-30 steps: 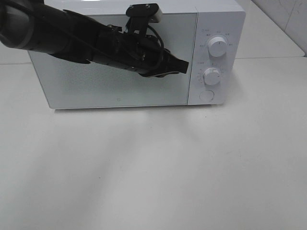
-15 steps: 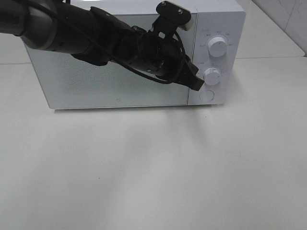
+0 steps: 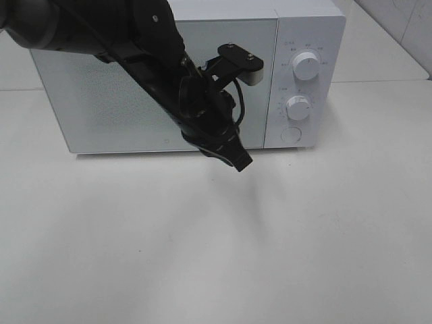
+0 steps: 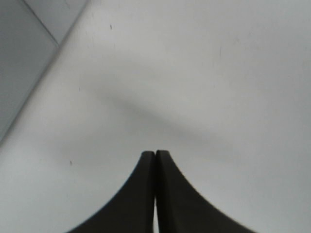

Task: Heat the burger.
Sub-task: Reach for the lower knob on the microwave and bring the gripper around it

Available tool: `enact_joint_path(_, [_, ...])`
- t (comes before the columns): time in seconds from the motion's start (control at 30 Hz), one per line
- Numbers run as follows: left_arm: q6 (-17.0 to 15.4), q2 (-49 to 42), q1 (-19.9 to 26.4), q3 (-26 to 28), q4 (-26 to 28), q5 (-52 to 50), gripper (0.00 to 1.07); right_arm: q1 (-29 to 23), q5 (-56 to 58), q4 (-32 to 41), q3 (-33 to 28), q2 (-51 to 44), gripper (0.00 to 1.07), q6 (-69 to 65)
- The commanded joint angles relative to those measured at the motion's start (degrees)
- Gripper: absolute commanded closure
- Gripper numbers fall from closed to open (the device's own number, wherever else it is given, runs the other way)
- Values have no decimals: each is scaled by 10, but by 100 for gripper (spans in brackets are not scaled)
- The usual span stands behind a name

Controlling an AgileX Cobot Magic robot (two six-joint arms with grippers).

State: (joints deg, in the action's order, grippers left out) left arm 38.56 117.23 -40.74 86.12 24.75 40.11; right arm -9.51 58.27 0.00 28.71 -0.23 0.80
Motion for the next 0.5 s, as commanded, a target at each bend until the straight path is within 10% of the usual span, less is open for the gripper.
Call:
enact_joint_path(0.03, [-77,-19,-1,4,-61,59,106,2,-10,6,-2,-13,33,7])
enact_joint_path(0.17, [-147,-37,-1,4,-128,176,106,2,-10,6,-2,-13,33,7])
enact_joint_path(0.5, [-191,-48,18,4,-181,333,106,2,-10,6,-2,-13,33,7])
